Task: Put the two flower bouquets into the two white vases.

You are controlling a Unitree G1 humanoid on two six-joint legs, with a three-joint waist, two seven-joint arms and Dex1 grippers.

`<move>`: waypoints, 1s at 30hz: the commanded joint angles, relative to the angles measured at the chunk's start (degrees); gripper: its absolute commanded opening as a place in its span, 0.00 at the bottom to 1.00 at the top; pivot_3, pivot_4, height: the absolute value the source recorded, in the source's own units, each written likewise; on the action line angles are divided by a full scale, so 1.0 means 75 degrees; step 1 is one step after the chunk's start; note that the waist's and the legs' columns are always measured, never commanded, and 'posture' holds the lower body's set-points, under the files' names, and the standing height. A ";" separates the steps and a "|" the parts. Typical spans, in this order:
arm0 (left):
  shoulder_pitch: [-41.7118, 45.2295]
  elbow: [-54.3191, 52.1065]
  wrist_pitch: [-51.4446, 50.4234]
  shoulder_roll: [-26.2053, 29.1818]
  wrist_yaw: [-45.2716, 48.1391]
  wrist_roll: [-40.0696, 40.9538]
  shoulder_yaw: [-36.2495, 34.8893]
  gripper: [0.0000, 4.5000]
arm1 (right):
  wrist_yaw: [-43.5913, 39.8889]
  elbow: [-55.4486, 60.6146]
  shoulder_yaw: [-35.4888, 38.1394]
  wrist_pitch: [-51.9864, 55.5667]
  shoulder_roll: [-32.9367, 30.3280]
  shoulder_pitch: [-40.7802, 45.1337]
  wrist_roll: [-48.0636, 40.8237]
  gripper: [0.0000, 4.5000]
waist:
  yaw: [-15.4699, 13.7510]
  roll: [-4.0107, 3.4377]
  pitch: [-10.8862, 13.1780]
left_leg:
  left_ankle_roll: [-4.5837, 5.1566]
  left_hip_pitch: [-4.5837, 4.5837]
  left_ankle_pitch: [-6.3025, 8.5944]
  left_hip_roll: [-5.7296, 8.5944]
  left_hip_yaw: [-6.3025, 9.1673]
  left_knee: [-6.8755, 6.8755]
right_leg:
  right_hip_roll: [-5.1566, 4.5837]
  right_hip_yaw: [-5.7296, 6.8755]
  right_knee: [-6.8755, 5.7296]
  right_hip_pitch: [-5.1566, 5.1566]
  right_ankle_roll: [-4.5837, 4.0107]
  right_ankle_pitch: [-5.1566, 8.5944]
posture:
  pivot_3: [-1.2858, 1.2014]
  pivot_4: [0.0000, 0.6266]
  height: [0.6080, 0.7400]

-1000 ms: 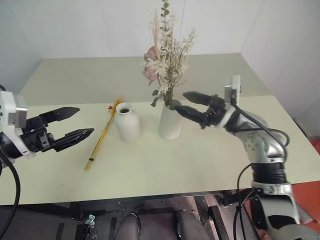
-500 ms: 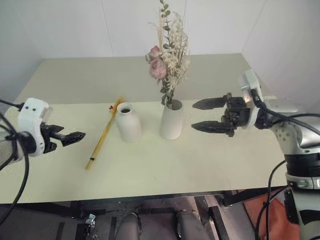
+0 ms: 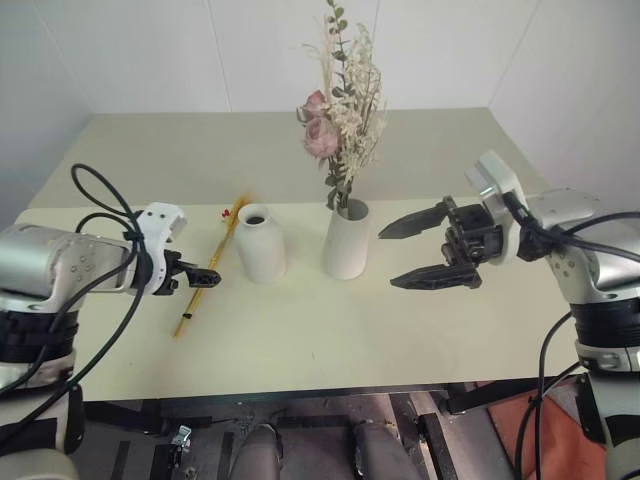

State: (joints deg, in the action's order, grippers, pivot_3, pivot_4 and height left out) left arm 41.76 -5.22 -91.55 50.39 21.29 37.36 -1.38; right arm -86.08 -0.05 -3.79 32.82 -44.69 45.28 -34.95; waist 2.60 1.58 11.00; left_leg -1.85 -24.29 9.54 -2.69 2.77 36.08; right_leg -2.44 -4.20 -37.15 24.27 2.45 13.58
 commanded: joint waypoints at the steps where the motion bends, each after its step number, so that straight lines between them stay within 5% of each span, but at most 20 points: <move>1: 0.0240 0.0131 0.0109 -0.0147 0.0049 -0.0324 0.0343 1.00 | -0.0159 0.0078 0.0201 -0.0145 -0.0045 0.0201 -0.0089 0.99 | -0.0002 0.0000 0.0000 | 0.0000 0.0000 0.0000 0.0001 0.0000 -0.0001 | -0.0001 0.0000 0.0000 0.0000 0.0000 0.0000 | 0.52 0.24 1.00; 9: 0.0392 0.0849 0.0856 -0.0826 0.0024 -0.1171 0.1152 1.00 | -0.0227 0.0147 0.0242 -0.0132 0.0004 0.0163 -0.0203 0.99 | -0.0009 0.0000 0.0000 | -0.0001 0.0000 -0.0001 0.0003 0.0004 0.0004 | -0.0001 0.0000 -0.0003 -0.0002 0.0000 -0.0002 | 0.52 0.24 1.00; 14: 0.0589 0.1394 0.1405 -0.1092 -0.0010 -0.1716 0.1287 0.74 | -0.0125 0.0283 0.0313 -0.0115 0.0021 0.0047 -0.0244 1.00 | -0.0020 0.0000 0.0000 | -0.0001 0.0002 -0.0001 0.0006 0.0009 0.0012 | -0.0001 0.0001 -0.0006 -0.0009 0.0002 -0.0003 | 0.52 0.24 1.00; 24: 0.0741 0.1621 0.1783 -0.1115 0.0347 -0.2145 0.1212 0.01 | -0.0029 0.0433 0.0468 -0.0063 -0.0037 -0.0121 -0.0284 1.00 | -0.0019 0.0000 0.0000 | -0.0001 0.0000 -0.0001 0.0007 0.0011 0.0013 | -0.0001 0.0003 -0.0006 -0.0009 0.0003 -0.0003 | 0.52 0.24 1.00; 30: 0.0331 0.1015 0.2569 -0.0824 0.0335 -0.2290 0.0442 0.01 | 0.0069 0.0427 0.0506 -0.0074 -0.0043 -0.0162 -0.0295 1.00 | -0.0006 0.0000 0.0000 | -0.0001 -0.0003 -0.0001 0.0006 0.0012 0.0012 | -0.0001 0.0003 -0.0006 -0.0006 0.0003 -0.0003 | 0.52 0.24 1.00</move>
State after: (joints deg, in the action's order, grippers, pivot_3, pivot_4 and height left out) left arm 44.34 5.55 -75.66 42.37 23.65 21.47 5.40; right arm -85.80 1.81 -2.39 32.73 -44.25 44.04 -36.24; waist 2.56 1.58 11.01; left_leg -1.86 -24.31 9.53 -2.65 2.85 36.18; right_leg -2.45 -4.18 -37.20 24.24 2.45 13.55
